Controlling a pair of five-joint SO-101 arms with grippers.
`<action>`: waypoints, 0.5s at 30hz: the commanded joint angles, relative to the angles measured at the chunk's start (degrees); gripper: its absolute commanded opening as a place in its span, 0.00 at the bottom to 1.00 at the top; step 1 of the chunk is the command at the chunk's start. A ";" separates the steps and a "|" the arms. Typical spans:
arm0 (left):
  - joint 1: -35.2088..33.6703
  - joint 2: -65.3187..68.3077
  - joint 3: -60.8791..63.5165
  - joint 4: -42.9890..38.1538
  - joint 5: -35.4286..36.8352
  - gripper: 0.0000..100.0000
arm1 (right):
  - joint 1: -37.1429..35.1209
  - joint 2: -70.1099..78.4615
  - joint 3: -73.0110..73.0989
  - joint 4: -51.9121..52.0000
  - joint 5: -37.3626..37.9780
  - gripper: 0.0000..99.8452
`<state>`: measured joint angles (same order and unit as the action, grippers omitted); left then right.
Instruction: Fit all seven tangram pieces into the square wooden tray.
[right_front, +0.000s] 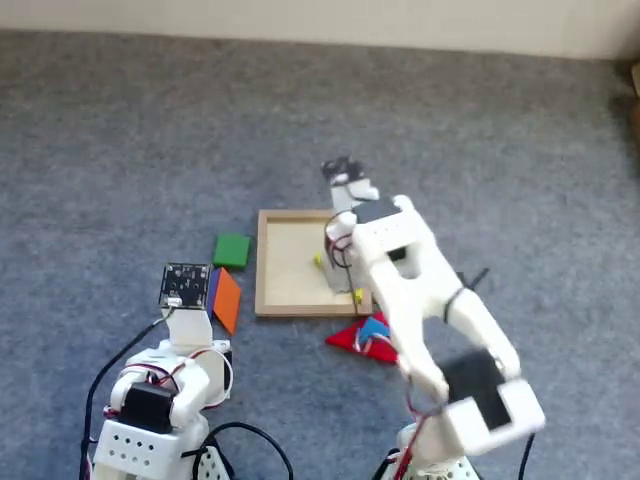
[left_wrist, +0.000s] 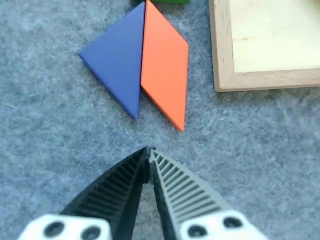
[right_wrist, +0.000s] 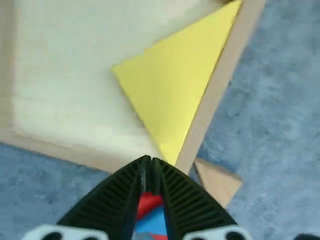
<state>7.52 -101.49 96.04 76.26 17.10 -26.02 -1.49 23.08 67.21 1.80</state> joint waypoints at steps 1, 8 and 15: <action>-0.48 -2.42 1.19 0.26 -0.09 0.01 | 1.19 -11.56 -0.48 3.38 0.70 0.01; -0.48 -2.42 1.19 0.26 -0.09 0.01 | 1.98 -17.89 10.59 4.44 0.97 0.02; -0.48 -2.42 1.19 0.26 -0.09 0.01 | 5.58 -18.07 14.99 4.44 8.26 0.20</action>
<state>7.52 -101.49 96.04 76.26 17.10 -22.07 -17.14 38.11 71.08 7.78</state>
